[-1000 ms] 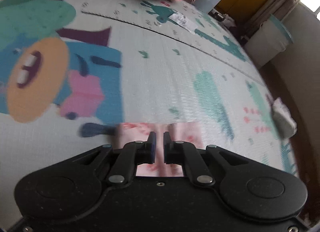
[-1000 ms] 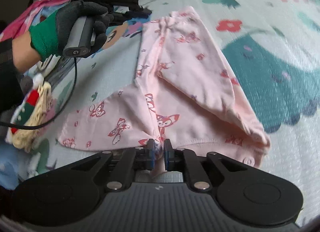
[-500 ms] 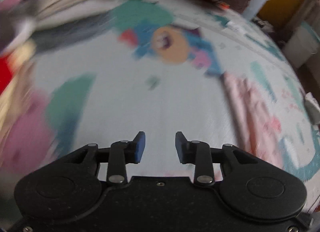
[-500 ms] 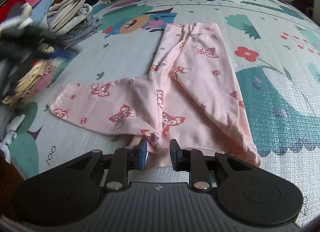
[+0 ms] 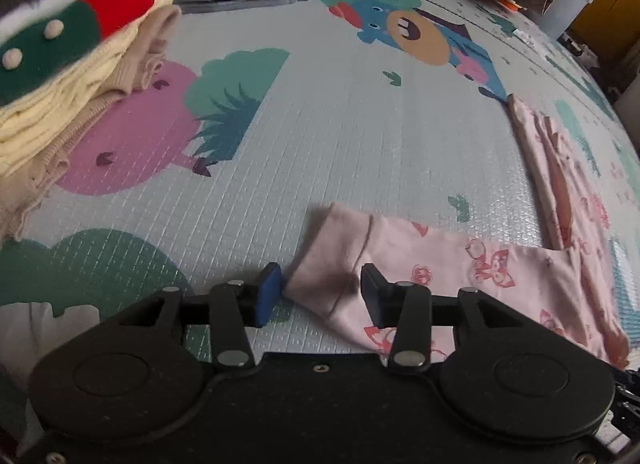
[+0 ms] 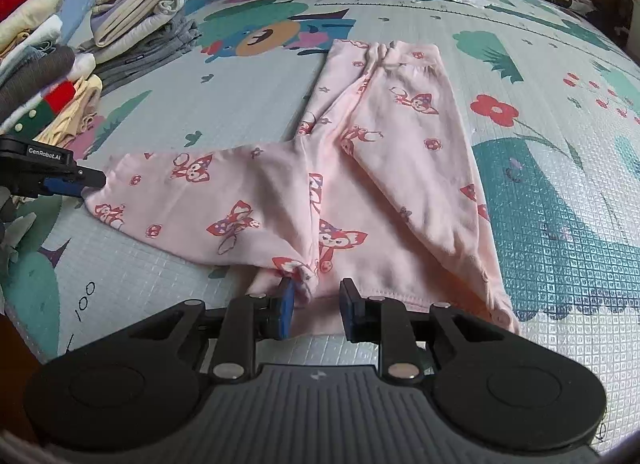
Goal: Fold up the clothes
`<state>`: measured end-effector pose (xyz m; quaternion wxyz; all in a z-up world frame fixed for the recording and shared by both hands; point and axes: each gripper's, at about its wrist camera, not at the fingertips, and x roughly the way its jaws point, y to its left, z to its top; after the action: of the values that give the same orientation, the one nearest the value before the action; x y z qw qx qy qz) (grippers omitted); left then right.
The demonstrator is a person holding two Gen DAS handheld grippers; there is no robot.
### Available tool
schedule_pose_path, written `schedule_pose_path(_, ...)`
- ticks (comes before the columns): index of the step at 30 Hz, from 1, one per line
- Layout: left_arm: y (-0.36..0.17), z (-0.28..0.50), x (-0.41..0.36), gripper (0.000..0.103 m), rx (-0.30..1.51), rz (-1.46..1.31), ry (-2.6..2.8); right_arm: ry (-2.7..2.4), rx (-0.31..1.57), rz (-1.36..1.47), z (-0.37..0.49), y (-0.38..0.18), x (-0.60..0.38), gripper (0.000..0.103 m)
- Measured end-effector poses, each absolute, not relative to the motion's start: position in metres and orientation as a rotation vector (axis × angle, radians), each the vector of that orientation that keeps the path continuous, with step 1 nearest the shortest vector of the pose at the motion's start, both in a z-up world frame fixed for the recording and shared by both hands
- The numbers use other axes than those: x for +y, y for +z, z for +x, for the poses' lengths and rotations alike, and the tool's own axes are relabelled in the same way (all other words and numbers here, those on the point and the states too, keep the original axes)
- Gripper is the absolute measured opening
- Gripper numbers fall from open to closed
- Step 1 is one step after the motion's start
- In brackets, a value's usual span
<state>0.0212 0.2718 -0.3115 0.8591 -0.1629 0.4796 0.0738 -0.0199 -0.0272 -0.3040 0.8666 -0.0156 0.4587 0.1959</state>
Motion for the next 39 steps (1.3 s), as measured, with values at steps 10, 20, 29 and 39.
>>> schedule_pose_path(10, -0.322, -0.006, 0.319, 0.032, 0.913, -0.771, 0.263, 0.420, 0.960, -0.022, -0.017, -0.305, -0.028, 0.027)
schedule_pose_path(20, -0.324, -0.023, 0.315, 0.025, 0.907, -0.961, 0.369, 0.427, 0.960, -0.016, -0.015, -0.305, -0.028, 0.027)
schedule_pose_path(29, -0.320, -0.010, 0.298, 0.001, 0.900, -0.845, 0.394, 0.425, 0.957, -0.007, -0.017, -0.308, -0.029, 0.028)
schedule_pose_path(39, -0.209, 0.048, 0.207, 0.000, 0.729, -0.611, -0.148, 0.408, 0.942, 0.000, -0.018, -0.307, -0.033, 0.036)
